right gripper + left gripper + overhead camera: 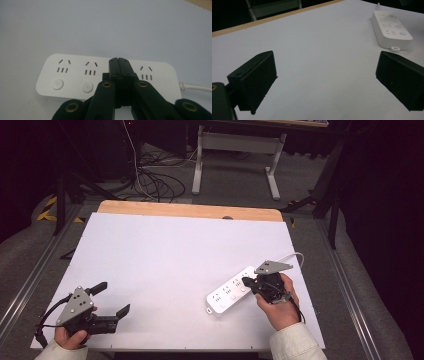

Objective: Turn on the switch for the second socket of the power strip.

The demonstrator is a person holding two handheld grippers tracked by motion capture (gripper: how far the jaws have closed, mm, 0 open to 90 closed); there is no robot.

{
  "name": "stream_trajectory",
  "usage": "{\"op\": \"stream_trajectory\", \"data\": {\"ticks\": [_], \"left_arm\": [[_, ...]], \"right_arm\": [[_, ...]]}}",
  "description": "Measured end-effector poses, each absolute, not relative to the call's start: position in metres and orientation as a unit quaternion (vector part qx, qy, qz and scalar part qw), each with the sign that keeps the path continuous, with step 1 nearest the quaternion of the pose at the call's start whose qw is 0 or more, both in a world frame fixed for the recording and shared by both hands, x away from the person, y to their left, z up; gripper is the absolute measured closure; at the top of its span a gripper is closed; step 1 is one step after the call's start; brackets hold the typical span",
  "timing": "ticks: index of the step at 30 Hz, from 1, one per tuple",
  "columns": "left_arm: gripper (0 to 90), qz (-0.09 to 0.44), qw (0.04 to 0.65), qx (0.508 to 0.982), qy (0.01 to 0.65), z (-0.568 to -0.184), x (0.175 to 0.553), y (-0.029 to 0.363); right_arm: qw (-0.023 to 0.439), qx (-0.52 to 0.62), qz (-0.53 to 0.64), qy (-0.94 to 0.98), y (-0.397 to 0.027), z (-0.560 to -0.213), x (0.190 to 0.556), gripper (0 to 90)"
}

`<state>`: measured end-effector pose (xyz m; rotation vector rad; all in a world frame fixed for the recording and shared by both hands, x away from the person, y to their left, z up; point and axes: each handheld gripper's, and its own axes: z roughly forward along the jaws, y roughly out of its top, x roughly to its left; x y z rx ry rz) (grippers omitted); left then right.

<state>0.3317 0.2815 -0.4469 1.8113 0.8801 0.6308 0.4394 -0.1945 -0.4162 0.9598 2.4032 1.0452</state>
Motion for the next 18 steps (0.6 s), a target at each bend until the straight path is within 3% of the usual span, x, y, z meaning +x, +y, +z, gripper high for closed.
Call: {"op": "stream_trajectory", "data": {"ticks": [18], "left_arm": [[3.8, 0.261, 0.493, 0.746, 0.364, -0.447, 0.332, 0.282]], "right_arm": [[0.184, 0.333, 0.395, 0.836, -0.2, -0.403, 0.432, 90.0]]}}
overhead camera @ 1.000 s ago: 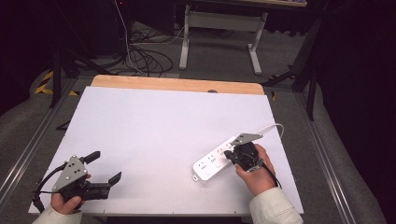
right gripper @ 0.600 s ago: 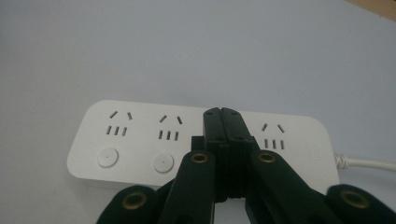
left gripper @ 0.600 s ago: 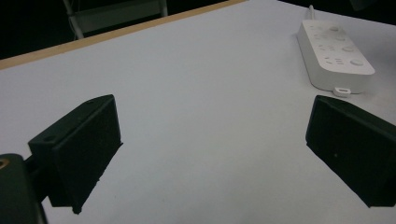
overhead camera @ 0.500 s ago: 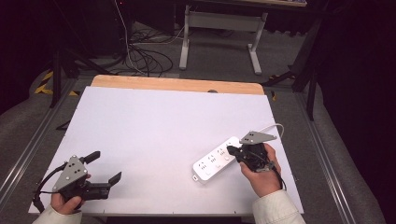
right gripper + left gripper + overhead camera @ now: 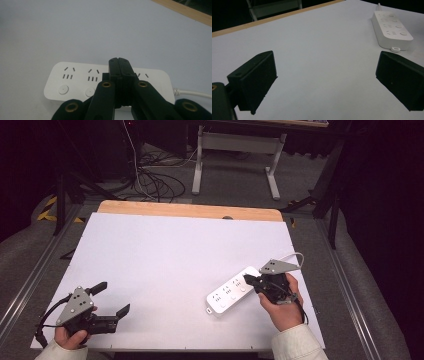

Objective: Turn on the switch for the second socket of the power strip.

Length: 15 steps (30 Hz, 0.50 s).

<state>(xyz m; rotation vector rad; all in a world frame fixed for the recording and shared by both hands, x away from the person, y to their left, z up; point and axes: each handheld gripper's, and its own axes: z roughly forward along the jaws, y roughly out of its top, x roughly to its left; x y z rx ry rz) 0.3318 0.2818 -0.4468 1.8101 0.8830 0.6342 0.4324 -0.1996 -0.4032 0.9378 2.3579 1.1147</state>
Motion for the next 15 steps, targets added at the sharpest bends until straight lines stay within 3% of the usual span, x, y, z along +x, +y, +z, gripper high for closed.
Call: {"op": "stream_trajectory", "data": {"ticks": [2, 6, 7, 12, 15], "left_arm": [[3.8, 0.262, 0.493, 0.746, 0.364, -0.447, 0.332, 0.282], [3.8, 0.262, 0.492, 0.746, 0.364, -0.447, 0.332, 0.281], [3.8, 0.262, 0.491, 0.746, 0.364, -0.447, 0.332, 0.282], [3.7, 0.262, 0.492, 0.746, 0.364, -0.447, 0.332, 0.281], [3.7, 0.26, 0.491, 0.748, 0.364, -0.447, 0.332, 0.282]], "right_arm": [[0.184, 0.333, 0.402, 0.833, -0.201, -0.401, 0.432, 89.1], [0.193, 0.323, 0.427, 0.822, -0.205, -0.391, 0.427, 68.2], [0.193, 0.323, 0.427, 0.822, -0.205, -0.391, 0.427, 68.2], [0.202, 0.306, 0.46, 0.809, -0.212, -0.379, 0.421, 46.1], [0.205, 0.297, 0.464, 0.809, -0.213, -0.376, 0.417, 42.1]]}}
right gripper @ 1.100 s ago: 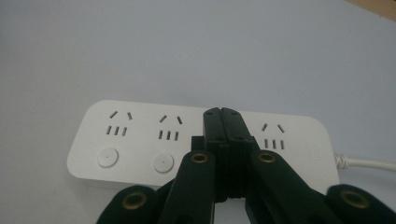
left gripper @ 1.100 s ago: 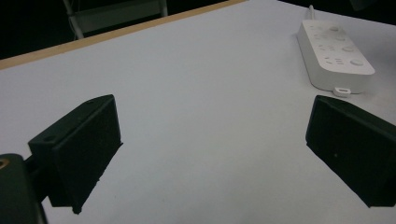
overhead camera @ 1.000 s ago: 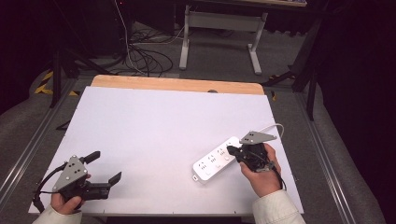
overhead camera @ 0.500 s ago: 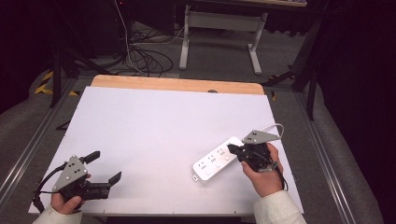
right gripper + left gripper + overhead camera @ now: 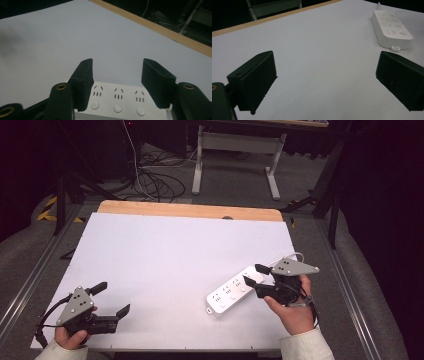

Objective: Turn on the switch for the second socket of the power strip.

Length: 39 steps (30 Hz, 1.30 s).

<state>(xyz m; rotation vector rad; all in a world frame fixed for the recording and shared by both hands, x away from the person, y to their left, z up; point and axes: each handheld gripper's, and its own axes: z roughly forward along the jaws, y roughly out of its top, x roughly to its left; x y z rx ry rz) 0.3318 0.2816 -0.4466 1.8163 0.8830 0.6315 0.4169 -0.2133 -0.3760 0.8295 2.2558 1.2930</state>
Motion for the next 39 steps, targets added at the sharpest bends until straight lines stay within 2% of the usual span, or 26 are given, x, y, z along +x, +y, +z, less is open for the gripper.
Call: {"op": "stream_trajectory", "data": {"ticks": [9, 13, 15, 29, 39], "left_arm": [[3.8, 0.255, 0.488, 0.751, 0.364, -0.446, 0.331, 0.282], [3.8, 0.257, 0.487, 0.752, 0.363, -0.445, 0.331, 0.282], [3.8, 0.257, 0.487, 0.751, 0.363, -0.445, 0.33, 0.282], [4.1, 0.256, 0.484, 0.753, 0.364, -0.443, 0.328, 0.281], [4.0, 0.254, 0.491, 0.749, 0.365, -0.442, 0.325, 0.282]], "right_arm": [[0.202, 0.274, 0.484, 0.806, -0.219, -0.368, 0.398, 29.5], [0.182, 0.277, 0.492, 0.805, -0.221, -0.371, 0.392, 26.4], [0.158, 0.279, 0.485, 0.814, -0.222, -0.373, 0.391, 24.0], [0.111, 0.284, 0.514, 0.802, -0.233, -0.407, 0.386, 21.0], [0.109, 0.283, 0.539, 0.786, -0.239, -0.438, 0.39, 20.2]]}}
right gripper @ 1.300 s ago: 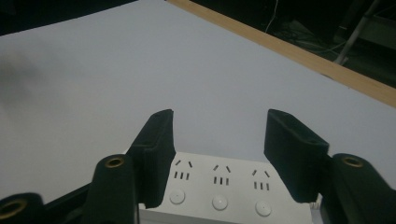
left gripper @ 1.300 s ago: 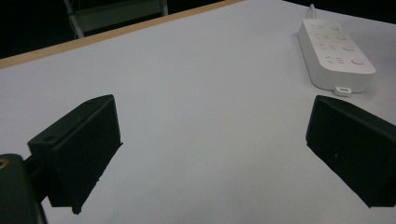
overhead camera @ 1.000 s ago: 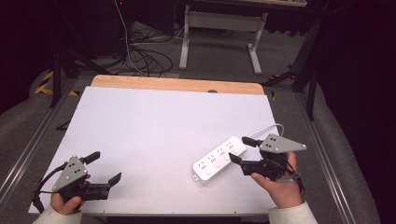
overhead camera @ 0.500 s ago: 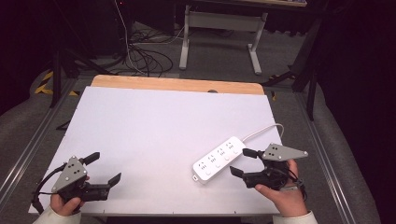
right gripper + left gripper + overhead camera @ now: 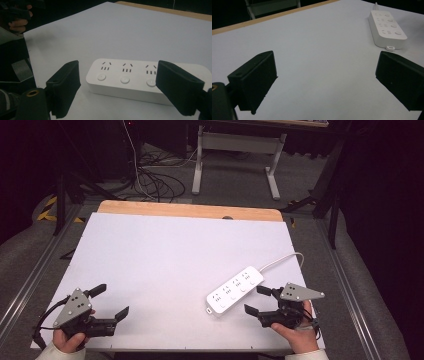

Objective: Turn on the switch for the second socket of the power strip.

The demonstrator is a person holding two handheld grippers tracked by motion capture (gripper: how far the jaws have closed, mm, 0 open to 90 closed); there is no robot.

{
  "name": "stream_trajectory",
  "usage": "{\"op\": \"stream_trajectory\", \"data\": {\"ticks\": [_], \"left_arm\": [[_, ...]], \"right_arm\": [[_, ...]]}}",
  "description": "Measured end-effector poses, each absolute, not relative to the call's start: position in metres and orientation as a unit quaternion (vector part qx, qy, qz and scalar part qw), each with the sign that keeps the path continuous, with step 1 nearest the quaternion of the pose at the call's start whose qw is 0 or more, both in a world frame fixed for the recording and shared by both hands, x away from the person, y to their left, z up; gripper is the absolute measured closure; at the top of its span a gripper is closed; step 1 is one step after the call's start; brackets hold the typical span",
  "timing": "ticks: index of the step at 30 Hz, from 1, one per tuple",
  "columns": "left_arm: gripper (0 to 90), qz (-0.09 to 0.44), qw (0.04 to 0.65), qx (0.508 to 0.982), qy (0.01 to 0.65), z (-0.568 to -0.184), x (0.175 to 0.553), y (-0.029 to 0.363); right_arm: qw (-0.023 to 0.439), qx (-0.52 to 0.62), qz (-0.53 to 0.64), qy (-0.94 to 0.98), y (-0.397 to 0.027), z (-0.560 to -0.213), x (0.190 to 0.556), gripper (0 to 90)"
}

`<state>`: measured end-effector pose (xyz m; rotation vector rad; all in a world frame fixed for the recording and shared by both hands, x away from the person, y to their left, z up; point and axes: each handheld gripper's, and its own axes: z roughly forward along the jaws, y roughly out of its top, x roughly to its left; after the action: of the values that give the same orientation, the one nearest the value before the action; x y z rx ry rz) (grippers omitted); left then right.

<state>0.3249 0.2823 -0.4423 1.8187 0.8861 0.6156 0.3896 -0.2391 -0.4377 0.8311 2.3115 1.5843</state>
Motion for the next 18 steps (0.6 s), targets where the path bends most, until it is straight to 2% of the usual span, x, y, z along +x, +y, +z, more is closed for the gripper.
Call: {"op": "stream_trajectory", "data": {"ticks": [18], "left_arm": [[3.9, 0.264, 0.488, 0.745, 0.369, -0.443, 0.323, 0.286]], "right_arm": [[0.132, 0.27, 0.505, 0.809, -0.242, -0.47, 0.386, 17.8]]}}
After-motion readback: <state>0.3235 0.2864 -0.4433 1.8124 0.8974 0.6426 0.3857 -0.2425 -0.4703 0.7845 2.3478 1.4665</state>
